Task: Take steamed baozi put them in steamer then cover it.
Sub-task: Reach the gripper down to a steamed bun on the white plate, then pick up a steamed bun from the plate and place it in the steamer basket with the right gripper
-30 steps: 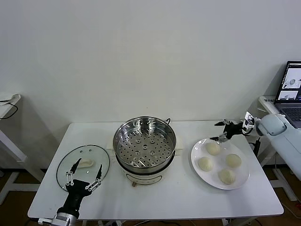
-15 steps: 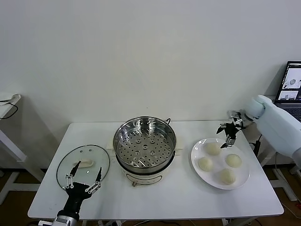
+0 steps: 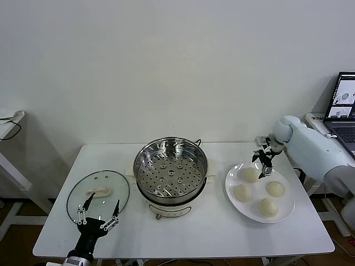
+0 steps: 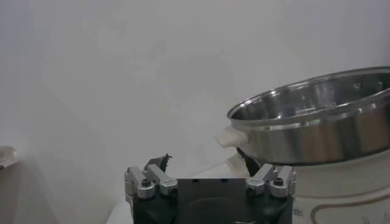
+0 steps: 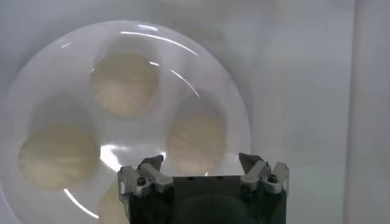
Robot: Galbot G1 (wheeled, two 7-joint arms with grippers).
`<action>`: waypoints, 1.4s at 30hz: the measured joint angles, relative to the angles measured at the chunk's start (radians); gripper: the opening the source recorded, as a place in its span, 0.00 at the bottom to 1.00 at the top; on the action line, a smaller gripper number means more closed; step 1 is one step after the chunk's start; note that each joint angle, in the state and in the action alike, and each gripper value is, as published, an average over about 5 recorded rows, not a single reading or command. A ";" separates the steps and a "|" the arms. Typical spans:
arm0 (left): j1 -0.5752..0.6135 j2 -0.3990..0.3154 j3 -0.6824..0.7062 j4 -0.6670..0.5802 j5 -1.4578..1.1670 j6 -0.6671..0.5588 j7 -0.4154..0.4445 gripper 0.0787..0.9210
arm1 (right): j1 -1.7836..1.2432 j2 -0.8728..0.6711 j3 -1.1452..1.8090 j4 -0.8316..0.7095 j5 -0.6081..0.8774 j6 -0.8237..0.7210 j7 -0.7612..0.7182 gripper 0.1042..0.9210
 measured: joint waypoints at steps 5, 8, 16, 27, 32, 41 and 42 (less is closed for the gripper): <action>0.002 -0.002 -0.001 0.004 0.001 -0.002 -0.001 0.88 | -0.017 0.018 0.003 -0.019 -0.012 0.006 0.024 0.88; 0.003 -0.002 -0.002 0.005 0.001 -0.003 -0.001 0.88 | -0.024 0.027 0.007 -0.027 -0.018 0.006 0.035 0.88; 0.004 -0.004 -0.002 0.006 0.001 -0.006 -0.002 0.88 | -0.037 0.037 0.009 -0.038 -0.031 0.007 0.051 0.78; 0.007 -0.007 -0.006 0.010 0.001 -0.009 -0.003 0.88 | -0.044 0.029 0.010 -0.022 -0.039 0.013 0.058 0.69; 0.012 -0.008 -0.012 0.004 0.001 -0.009 -0.003 0.88 | -0.028 0.010 -0.001 0.008 -0.028 0.014 0.050 0.69; 0.011 -0.007 -0.010 -0.003 0.001 -0.009 -0.004 0.88 | 0.113 -0.034 -0.108 0.147 0.047 0.029 0.018 0.69; 0.010 -0.008 -0.009 -0.004 0.001 -0.009 -0.004 0.88 | 0.136 -0.035 -0.126 0.169 0.057 0.035 0.013 0.69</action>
